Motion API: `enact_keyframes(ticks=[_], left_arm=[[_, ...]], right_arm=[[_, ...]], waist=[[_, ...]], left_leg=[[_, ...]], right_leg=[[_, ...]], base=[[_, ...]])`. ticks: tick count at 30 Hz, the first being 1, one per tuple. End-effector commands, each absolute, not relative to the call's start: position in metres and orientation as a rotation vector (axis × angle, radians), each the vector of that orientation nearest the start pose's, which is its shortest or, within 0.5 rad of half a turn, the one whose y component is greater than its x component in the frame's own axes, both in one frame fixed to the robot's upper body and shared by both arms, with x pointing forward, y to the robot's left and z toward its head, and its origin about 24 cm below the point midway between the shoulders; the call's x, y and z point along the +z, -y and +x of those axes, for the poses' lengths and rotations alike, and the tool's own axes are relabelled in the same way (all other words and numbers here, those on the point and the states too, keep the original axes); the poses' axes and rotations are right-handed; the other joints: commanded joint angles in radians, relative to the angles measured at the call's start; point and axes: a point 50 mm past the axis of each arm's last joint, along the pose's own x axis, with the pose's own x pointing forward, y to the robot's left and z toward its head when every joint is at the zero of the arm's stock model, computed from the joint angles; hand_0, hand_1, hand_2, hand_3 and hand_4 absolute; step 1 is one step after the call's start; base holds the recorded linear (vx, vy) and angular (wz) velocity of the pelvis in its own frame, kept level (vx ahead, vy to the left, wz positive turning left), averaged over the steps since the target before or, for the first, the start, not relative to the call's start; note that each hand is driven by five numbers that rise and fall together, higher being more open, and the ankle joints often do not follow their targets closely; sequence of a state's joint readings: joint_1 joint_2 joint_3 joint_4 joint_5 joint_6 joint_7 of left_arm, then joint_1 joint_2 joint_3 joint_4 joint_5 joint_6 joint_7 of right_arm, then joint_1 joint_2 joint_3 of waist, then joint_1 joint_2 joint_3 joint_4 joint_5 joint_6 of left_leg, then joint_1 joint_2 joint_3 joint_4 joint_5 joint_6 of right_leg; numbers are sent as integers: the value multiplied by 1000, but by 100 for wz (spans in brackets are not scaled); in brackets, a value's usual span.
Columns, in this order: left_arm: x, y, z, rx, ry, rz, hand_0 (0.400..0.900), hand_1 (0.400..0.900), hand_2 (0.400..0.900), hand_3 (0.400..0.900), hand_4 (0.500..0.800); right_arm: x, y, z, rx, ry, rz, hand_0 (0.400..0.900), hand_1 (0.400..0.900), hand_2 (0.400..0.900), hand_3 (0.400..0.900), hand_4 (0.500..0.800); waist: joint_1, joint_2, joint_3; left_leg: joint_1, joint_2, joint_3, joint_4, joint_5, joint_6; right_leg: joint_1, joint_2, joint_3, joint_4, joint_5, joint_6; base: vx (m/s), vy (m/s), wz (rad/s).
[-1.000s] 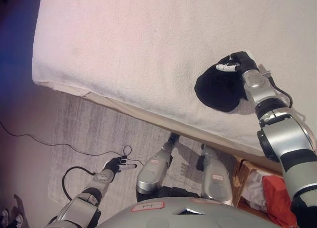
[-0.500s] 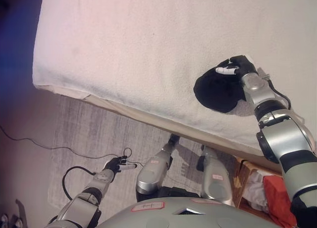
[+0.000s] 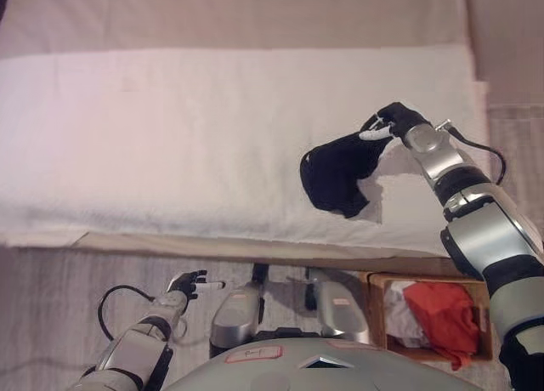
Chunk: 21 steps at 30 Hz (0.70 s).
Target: Put the clothes on the bed into the basket.
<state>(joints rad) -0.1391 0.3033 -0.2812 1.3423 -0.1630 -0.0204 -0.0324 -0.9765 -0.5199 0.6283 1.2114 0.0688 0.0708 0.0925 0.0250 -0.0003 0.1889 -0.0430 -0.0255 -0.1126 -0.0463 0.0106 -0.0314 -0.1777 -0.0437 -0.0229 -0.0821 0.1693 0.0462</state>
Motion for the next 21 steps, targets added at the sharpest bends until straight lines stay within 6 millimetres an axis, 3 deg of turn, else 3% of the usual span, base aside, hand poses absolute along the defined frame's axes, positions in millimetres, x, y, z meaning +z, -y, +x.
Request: enact_keyframes(ticks=[1,6,14,21], left_arm=[[-151,-288,72,98,-1375,391,900,900,900,900,800],[-150,-297,49,139,-1429,371,900,900,900,900,800],[-150,-302,36,144,-1462,365,900,900,900,900,800],[-150,-302,32,113,-1477,381,900,900,900,900,800]], right_arm=[[155,232,412,56,-240,-966,400,400,400,400,500],[173,226,416,87,-202,-1010,400,400,400,400,500],[188,255,411,18,-231,-1068,400,400,400,400,500],[197,321,388,-145,-361,-1126,400,400,400,400,500]], waist=[[-7,-17,-102],[-22,-39,-153],[-59,-44,-179],[-109,-35,-189]], left_leg=[[7,-1,63,39,-90,16],[63,-1,153,35,-115,33],[112,-11,256,35,-138,56],[144,-18,322,50,-161,76]], right_leg=[[21,-22,82,95,-132,52],[28,-6,157,89,-99,81],[20,12,245,89,-57,110],[14,27,307,103,-39,130]], base=[[22,60,-64],[-38,69,-76],[-72,46,-63],[-59,16,-38]])
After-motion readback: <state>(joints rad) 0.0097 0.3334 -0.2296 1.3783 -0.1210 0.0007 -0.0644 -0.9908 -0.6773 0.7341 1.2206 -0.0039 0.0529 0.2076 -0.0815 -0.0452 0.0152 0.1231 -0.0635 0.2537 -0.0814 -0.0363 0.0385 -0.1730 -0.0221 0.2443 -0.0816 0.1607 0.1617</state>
